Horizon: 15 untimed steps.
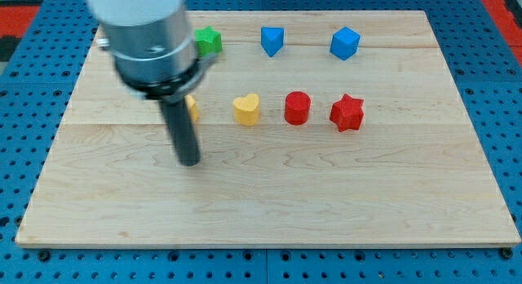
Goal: Move the red star into the red circle
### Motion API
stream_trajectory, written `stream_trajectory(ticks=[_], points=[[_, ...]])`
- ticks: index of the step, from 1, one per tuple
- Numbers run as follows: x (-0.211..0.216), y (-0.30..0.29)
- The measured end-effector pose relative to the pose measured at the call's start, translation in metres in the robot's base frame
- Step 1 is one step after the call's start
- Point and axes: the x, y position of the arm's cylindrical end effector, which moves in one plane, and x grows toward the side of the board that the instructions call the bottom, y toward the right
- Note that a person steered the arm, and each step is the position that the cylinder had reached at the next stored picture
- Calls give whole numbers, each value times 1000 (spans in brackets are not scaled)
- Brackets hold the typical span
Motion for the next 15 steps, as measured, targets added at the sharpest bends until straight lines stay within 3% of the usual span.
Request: stream_trajectory(ticks=[3, 7, 8, 9, 11, 13, 15], points=[[-13, 150], [-62, 169], [-60, 170], [-33, 172], [-35, 314], [-56, 215], [-48, 157]])
